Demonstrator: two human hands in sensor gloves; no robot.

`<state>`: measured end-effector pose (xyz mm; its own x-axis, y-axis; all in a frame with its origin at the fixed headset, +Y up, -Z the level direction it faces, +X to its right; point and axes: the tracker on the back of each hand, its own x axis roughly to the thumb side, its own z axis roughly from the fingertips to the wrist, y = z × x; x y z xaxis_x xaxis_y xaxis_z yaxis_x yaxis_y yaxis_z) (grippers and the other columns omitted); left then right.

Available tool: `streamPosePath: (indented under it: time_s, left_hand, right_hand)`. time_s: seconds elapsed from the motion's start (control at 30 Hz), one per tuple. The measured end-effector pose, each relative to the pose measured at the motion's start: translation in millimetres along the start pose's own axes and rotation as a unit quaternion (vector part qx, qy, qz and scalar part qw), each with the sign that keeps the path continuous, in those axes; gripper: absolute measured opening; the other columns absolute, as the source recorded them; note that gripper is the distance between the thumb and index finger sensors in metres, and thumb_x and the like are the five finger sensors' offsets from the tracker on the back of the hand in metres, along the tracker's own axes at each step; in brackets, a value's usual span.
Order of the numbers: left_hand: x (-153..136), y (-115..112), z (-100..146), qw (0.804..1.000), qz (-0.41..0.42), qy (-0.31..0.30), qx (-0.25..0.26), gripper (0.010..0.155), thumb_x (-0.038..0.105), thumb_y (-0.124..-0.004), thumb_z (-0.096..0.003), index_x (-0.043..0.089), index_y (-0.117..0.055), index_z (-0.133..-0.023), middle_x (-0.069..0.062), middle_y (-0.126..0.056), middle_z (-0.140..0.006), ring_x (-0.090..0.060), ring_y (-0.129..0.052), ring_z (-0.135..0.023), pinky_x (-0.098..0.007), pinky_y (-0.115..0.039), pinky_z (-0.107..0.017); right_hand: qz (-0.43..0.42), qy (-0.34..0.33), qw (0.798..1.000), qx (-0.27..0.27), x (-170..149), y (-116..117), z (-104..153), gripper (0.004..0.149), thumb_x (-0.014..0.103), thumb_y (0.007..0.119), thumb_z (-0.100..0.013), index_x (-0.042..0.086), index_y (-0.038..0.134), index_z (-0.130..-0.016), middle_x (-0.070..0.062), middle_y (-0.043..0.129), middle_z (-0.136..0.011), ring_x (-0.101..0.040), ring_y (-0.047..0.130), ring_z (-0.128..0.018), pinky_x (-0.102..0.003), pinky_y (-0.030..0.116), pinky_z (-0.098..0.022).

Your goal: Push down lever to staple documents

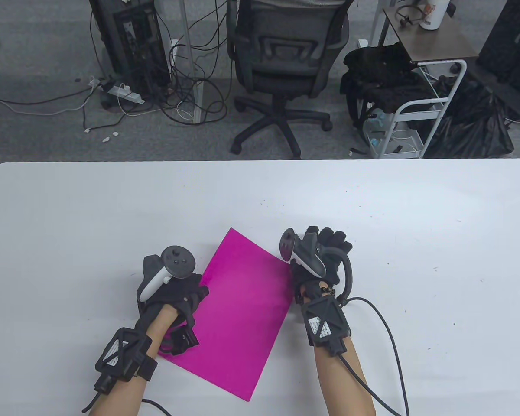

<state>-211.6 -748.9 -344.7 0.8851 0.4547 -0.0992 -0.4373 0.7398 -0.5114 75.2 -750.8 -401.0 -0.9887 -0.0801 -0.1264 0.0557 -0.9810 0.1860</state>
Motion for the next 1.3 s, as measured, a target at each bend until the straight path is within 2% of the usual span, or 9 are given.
streamPosePath:
  time_s: [0.5,1.3]
  left_hand:
    - [0,0,0,1.0,0.0,0.001,-0.001,0.041,0.024,-0.077,-0.0565,0.008,-0.085,-0.093,-0.013,-0.1,-0.08,-0.029,-0.103,-0.064,-0.054,-0.088,-0.048]
    - [0,0,-1,1.0,-0.001,0.001,0.0,0.041,0.024,-0.077,-0.0567,0.008,-0.085,-0.093,-0.013,-0.1,-0.08,-0.029,-0.103,-0.064,-0.054,-0.088,-0.048]
  right_hand:
    - [0.031,-0.003,0.999,0.023,6,1,-3,0.077,0.045,0.045,-0.054,-0.002,0.024,-0.111,-0.038,0.028,-0.112,-0.068,0.03,-0.099,-0.078,0.035,-0.069]
    - [0.053,-0.002,0.998,0.017,12,4,-3,0.075,0.043,0.044,-0.055,-0.003,0.024,-0.111,-0.038,0.031,-0.111,-0.068,0.032,-0.099,-0.078,0.035,-0.069]
